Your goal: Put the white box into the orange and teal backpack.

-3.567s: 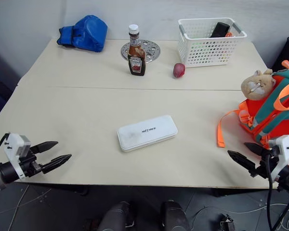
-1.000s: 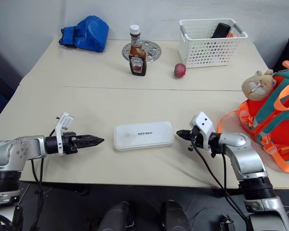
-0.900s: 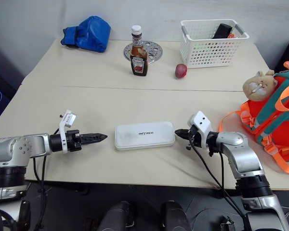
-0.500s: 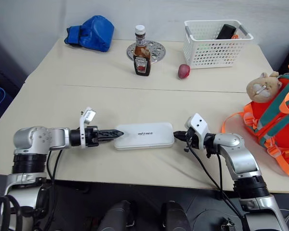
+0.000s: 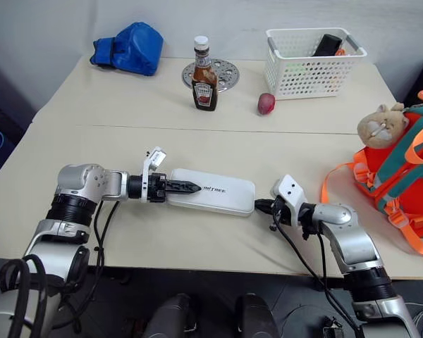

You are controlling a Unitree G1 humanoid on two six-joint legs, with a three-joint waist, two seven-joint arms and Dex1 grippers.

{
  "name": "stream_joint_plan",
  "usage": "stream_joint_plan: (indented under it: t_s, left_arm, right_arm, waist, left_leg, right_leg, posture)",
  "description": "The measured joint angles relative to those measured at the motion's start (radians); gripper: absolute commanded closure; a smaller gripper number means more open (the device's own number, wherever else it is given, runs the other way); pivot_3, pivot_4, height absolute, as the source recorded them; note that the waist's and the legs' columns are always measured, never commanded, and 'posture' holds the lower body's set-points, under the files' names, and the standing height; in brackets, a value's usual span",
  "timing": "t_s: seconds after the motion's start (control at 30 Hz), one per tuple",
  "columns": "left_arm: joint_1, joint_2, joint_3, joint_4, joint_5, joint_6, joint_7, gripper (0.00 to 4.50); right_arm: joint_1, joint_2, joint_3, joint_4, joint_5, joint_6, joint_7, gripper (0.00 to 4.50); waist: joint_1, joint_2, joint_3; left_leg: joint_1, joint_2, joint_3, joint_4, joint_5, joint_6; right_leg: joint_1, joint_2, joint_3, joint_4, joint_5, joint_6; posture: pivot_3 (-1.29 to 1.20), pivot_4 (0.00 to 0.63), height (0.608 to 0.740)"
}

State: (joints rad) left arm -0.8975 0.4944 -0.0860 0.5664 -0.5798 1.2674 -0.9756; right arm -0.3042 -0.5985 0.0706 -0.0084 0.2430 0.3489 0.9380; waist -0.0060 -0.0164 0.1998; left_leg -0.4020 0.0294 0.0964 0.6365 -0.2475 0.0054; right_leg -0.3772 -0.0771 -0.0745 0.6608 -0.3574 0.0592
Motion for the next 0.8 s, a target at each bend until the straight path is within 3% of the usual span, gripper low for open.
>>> stream_joint_plan:
  t_s: [0.2, 0.5, 0.6, 0.8]
  left_arm:
    - [0.001, 0.025, -0.039, -0.022, -0.008, -0.008, -0.123, 3.09]
    - [0.108, 0.077, 0.024, -0.199, -0.058, 0.013, -0.15, 3.18]
    - [0.15, 0.105, 0.13, -0.322, -0.113, 0.038, -0.127, 3.18]
    - [0.342, 0.136, 0.347, -0.621, -0.227, 0.042, -0.046, 3.18]
  right_arm:
    - [0.035, 0.0, -0.007, -0.035, 0.004, 0.003, -0.011, 4.5]
    - [0.138, -0.015, -0.079, -0.136, 0.062, 0.074, -0.04, 4.5]
    - [0.201, -0.023, -0.203, -0.199, 0.132, 0.146, -0.083, 3.9]
    - [0.421, -0.017, -0.634, -0.342, 0.374, 0.333, -0.197, 1.92]
  waist:
    - [0.002, 0.0, 0.0]
    - [0.0, 0.0, 0.0]
    - [0.002, 0.0, 0.0]
    - [0.007, 0.0, 0.0]
  left_leg:
    - [0.0, 0.0, 0.0, 0.0, 0.0, 0.0]
    - [-0.001, 0.0, -0.001, 0.0, 0.0, 0.0]
    - [-0.002, 0.0, -0.001, 0.0, 0.0, 0.001]
    - [-0.001, 0.0, -0.003, -0.004, 0.0, 0.001]
  right_leg:
    - [0.0, 0.0, 0.0, 0.0, 0.0, 0.0]
    - [-0.001, 0.0, 0.0, 0.0, 0.0, 0.0]
    - [0.0, -0.001, 0.0, 0.0, 0.0, 0.0]
    - [0.001, -0.002, 0.0, -0.004, 0.0, 0.0]
  posture:
    - [0.0, 0.15, 0.74]
    - [0.0, 0.15, 0.74]
    - [0.0, 0.15, 0.74]
    - [0.0, 0.15, 0.74]
